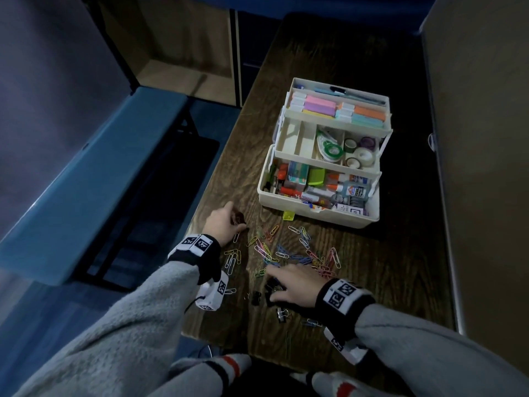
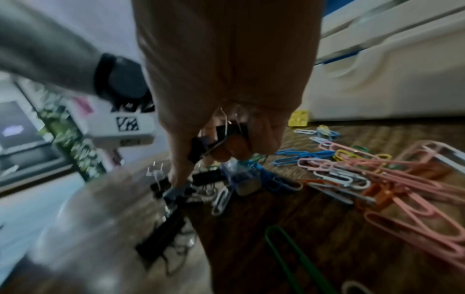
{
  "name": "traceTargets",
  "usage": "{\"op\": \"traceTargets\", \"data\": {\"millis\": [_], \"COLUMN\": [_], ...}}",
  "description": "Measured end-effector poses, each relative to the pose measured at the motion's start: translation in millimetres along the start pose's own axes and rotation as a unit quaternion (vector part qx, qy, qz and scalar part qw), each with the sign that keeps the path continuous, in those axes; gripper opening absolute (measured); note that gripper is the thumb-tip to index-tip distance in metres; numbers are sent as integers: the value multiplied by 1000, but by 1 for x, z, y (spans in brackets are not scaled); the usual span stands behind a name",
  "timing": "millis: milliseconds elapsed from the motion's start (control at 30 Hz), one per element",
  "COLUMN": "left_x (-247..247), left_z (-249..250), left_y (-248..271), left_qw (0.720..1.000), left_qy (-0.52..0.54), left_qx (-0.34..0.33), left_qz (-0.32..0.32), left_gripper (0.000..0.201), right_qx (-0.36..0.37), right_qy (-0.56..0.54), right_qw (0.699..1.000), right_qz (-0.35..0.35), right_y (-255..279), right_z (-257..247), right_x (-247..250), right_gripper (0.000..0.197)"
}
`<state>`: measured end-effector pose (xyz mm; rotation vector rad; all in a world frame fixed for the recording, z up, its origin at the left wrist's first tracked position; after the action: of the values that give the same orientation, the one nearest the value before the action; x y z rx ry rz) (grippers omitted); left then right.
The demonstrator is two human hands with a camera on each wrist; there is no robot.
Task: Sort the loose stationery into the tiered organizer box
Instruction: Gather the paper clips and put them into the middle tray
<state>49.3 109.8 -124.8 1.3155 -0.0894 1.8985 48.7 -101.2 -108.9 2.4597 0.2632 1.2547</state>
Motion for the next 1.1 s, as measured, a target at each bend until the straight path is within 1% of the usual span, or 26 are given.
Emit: {"op": "traceTargets", "data": {"millis": [100,267,367,467,600,633,700,767,833,867,900,967,1000,1033,1100], "left_x": [-3,-7,-7,-4,13,19,30,41,47,48,50,51,52,53,55], "left_z": [3,4,4,9,21,27,47,74,102,116,131,158,171,182,199], "left_y": [-4,-6,-5,-2,4,5,4,1,-5,-9,-13,-21,-26,-31,-43], "left_qw": [999,997,995,995,998,999,998,996,985,974,963,945,938,935,943], "left_qy": [-35,-63,-74,-67,-30,-20,4,44,136,186,222,270,287,294,279], "left_qx": [-1,-2,-7,-14,-29,-33,-47,-62,-50,-41,-35,-28,-26,-26,-30], "left_qz": [-4,-36,-59,-74,-44,-36,-28,-44,-96,-126,-149,-183,-193,-195,-180], "left_gripper": [35,32,27,24,23,23,25,31,32,29,25,19,21,26,32], "right_qx": [11,8,3,1,-14,-22,-36,-51,-63,-71,-82,-96,-97,-97,-100], "right_qy": [52,26,-24,-96,-174,-192,-217,-244,-299,-331,-365,-437,-463,-481,-504], "right_qw": [999,1000,1000,995,982,977,966,952,919,893,862,789,757,732,695], "right_qz": [-2,-2,-3,14,69,90,133,180,251,296,342,421,451,473,502], "right_y": [-6,-7,-4,1,11,14,20,27,32,34,36,38,39,39,38], "right_z": [-4,-8,-4,4,15,19,30,44,60,69,79,97,104,111,120], "right_x": [0,4,6,13,30,37,54,78,108,125,142,175,190,203,224], "right_gripper": [27,14,3,14,32,33,26,17,11,10,11,13,13,13,13]}}
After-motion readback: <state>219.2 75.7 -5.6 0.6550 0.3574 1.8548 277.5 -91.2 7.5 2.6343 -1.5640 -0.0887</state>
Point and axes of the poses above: each hand's wrist, its own y-axis away from the middle knuckle, its own x-axis out of the back of the hand, z = x × y, the point moved 6 cm from there along -y, towards the middle knuckle, and after that the axes turned 14 degrees about x, right-handed, at the moved point
